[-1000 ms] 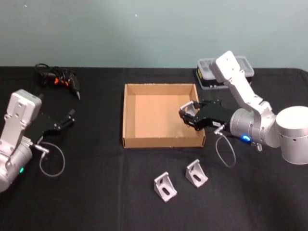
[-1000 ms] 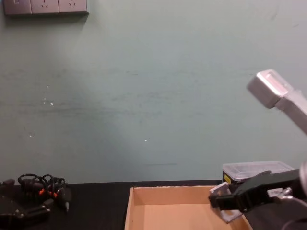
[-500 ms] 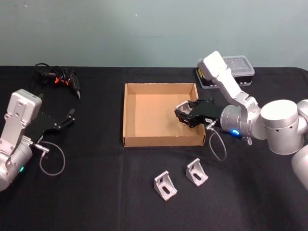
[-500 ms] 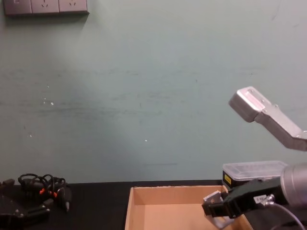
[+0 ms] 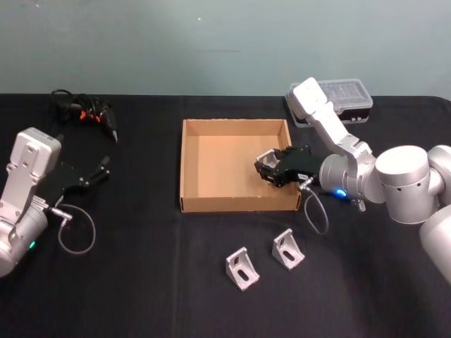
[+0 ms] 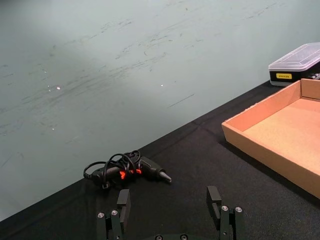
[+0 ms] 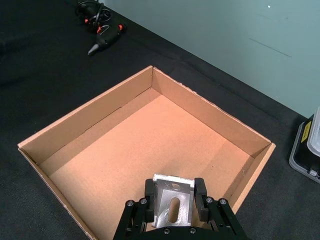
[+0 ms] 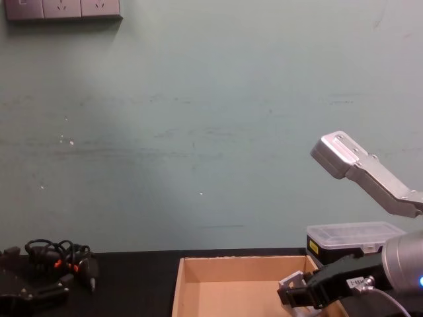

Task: Use one hand to pick up the angle iron from the table and place it into the box.

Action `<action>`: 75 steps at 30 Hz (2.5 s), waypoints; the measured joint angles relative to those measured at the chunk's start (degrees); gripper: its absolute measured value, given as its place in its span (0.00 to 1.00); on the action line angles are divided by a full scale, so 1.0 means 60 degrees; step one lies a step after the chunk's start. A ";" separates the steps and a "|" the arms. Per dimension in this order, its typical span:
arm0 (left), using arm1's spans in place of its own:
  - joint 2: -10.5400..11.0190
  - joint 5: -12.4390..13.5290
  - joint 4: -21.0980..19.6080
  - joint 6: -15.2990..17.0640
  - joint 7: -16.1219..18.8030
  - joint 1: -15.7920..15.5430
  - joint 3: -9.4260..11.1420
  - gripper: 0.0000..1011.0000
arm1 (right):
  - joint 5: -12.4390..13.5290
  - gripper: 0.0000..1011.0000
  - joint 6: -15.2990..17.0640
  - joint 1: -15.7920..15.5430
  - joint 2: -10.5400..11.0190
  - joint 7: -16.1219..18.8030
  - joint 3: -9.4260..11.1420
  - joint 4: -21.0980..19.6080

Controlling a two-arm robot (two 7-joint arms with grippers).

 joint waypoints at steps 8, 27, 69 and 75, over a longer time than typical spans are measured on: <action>0.0000 0.0000 0.0000 0.0000 0.0000 0.0000 0.0000 0.99 | -0.0051 0.52 0.0019 -0.0001 -0.0025 0.0086 0.0032 0.0017; 0.0000 0.0000 0.0000 0.0000 0.0000 0.0000 0.0000 0.99 | 0.0013 0.99 -0.0243 -0.0712 0.0182 -0.0363 0.0642 -0.1184; 0.0000 0.0000 0.0000 0.0000 0.0000 0.0000 0.0000 0.99 | 0.2146 0.99 0.0818 -0.5614 0.3194 -0.0328 0.2434 -0.6991; 0.0000 0.0000 0.0000 0.0000 0.0000 0.0000 0.0000 0.99 | 0.2151 0.99 0.0848 -0.5592 0.3250 -0.0424 0.2107 -0.6742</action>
